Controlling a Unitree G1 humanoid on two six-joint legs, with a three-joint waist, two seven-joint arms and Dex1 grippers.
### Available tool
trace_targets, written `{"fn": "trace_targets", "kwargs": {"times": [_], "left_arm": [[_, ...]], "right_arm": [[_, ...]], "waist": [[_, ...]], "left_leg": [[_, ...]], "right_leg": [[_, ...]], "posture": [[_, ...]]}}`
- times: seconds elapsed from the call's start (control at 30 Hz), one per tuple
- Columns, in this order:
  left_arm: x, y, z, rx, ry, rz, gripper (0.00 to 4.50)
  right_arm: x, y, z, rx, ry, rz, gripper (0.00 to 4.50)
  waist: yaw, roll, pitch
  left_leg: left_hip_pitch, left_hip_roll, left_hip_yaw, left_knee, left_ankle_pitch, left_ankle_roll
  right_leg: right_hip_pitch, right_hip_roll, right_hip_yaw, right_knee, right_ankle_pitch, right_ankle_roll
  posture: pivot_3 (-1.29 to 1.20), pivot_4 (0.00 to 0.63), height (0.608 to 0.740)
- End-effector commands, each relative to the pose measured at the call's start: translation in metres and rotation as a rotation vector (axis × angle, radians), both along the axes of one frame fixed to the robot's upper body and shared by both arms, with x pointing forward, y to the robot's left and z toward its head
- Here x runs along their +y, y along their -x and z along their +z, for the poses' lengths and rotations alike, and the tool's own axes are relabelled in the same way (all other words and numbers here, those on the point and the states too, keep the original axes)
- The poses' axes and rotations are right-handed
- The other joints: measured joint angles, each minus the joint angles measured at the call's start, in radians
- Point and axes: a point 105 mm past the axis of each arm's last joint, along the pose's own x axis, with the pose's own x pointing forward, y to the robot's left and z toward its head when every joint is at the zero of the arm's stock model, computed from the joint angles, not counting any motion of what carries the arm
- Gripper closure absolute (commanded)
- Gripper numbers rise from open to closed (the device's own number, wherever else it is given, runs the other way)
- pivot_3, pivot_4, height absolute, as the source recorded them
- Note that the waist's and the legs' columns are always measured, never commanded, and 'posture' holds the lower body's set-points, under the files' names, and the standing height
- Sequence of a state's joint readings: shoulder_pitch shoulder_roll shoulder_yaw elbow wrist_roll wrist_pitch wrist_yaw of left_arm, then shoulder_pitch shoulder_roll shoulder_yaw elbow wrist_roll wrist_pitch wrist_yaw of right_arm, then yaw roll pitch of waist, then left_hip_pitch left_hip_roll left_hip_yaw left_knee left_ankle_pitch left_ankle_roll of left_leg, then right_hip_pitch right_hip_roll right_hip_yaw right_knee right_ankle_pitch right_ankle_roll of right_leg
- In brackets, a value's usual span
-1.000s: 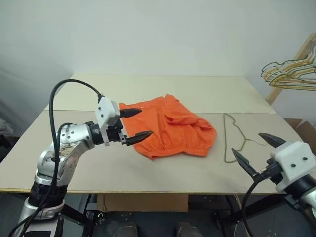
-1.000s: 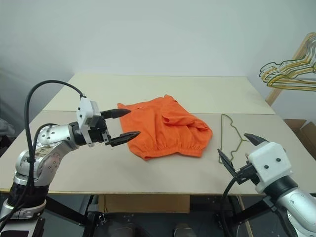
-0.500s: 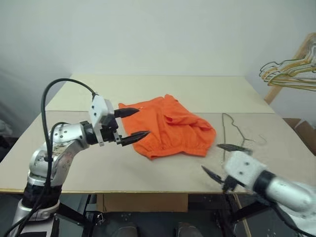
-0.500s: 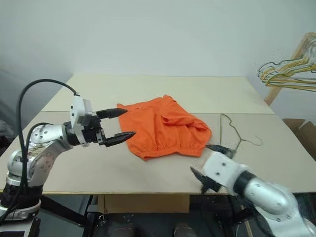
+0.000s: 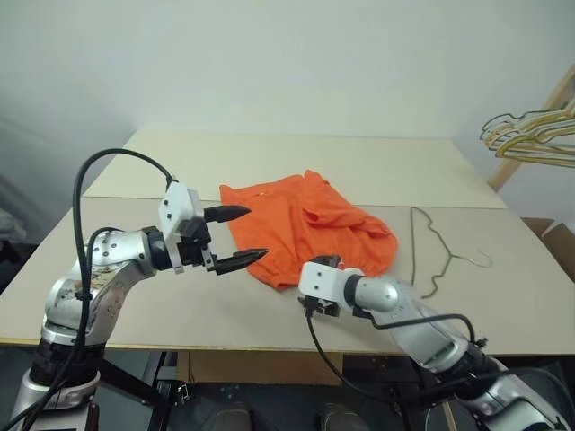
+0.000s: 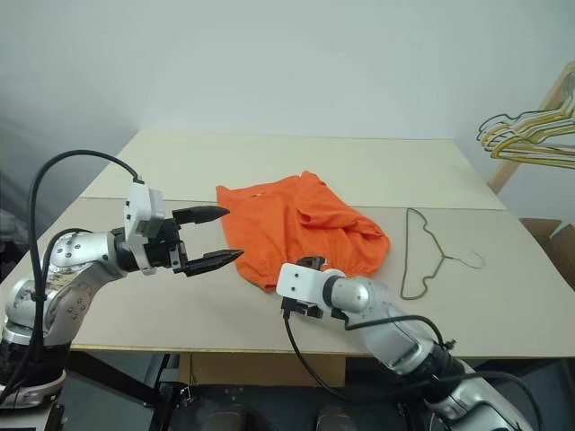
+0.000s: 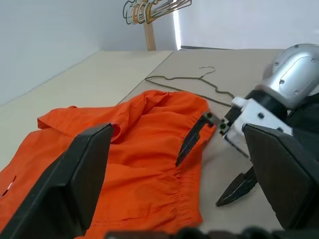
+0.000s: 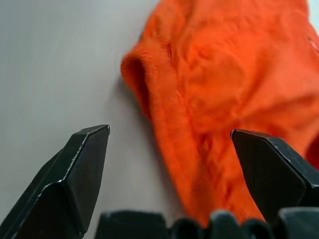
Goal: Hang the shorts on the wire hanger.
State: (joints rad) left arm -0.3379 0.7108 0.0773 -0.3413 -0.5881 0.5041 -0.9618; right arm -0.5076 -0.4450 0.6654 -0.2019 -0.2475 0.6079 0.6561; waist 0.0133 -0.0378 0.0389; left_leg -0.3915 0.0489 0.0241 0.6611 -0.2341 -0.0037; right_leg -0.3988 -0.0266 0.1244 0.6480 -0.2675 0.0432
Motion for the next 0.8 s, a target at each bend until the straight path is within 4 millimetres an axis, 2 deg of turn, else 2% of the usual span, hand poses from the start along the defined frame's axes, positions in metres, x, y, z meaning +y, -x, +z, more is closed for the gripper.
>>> {"fn": "trace_targets", "kwargs": {"times": [0.03, 0.13, 0.27, 0.43, 0.6, 0.73, 0.8], "left_arm": [[0.001, 0.004, 0.011, -0.046, 0.001, -0.007, 0.00], [0.002, 0.005, 0.011, -0.045, -0.002, -0.004, 0.00], [0.001, 0.005, 0.011, -0.049, -0.003, -0.004, 0.00], [0.001, 0.004, 0.012, -0.056, -0.004, -0.004, 0.00], [-0.001, 0.004, 0.010, -0.058, -0.011, -0.012, 0.00], [0.002, -0.003, 0.004, -0.085, -0.062, 0.010, 0.00], [0.006, -0.014, -0.005, -0.137, -0.149, 0.043, 0.00]], "right_arm": [[0.013, -0.008, 0.002, -0.013, 0.020, 0.015, 0.02], [0.024, -0.015, 0.000, 0.007, 0.006, -0.012, 0.02], [0.026, -0.023, -0.005, -0.001, 0.051, -0.049, 0.88], [0.014, -0.028, -0.002, -0.058, 0.114, -0.084, 2.67], [0.010, -0.020, 0.013, -0.088, 0.127, -0.047, 4.46], [-0.006, -0.007, 0.029, -0.118, 0.092, -0.009, 4.49], [-0.022, 0.004, 0.038, -0.144, 0.078, 0.038, 4.49]], "waist": [[0.002, 0.000, 0.000], [0.006, 0.000, 0.000], [0.010, -0.001, 0.000], [0.025, -0.001, 0.000], [0.028, 0.000, 0.000], [0.028, -0.001, 0.000], [0.035, 0.000, 0.000]], "left_leg": [[-0.001, 0.000, 0.000, 0.000, 0.000, 0.000], [-0.003, 0.000, 0.000, 0.000, 0.000, -0.001], [-0.003, 0.000, 0.000, 0.000, 0.002, -0.003], [-0.002, 0.000, 0.000, 0.000, 0.004, -0.007], [-0.002, 0.000, 0.000, 0.000, 0.006, -0.009], [-0.002, 0.000, 0.000, 0.000, 0.006, -0.009], [-0.003, 0.000, 0.000, 0.000, 0.006, -0.010]], "right_leg": [[-0.001, 0.000, 0.000, 0.000, 0.000, 0.000], [-0.003, 0.000, 0.000, 0.001, 0.000, 0.000], [-0.004, 0.000, 0.000, 0.003, 0.001, -0.001], [-0.006, 0.000, 0.000, 0.009, 0.000, -0.001], [-0.007, 0.000, 0.000, 0.010, -0.003, 0.004], [-0.007, 0.001, 0.000, 0.010, -0.003, 0.003], [-0.007, 0.001, 0.000, 0.009, -0.003, 0.003]], "posture": [[0.16, 0.000, 0.740], [0.16, 0.000, 0.740], [0.16, 0.000, 0.740], [0.16, 0.000, 0.740], [0.15, 0.000, 0.740], [0.13, 0.000, 0.740], [0.12, 0.000, 0.740]]}}
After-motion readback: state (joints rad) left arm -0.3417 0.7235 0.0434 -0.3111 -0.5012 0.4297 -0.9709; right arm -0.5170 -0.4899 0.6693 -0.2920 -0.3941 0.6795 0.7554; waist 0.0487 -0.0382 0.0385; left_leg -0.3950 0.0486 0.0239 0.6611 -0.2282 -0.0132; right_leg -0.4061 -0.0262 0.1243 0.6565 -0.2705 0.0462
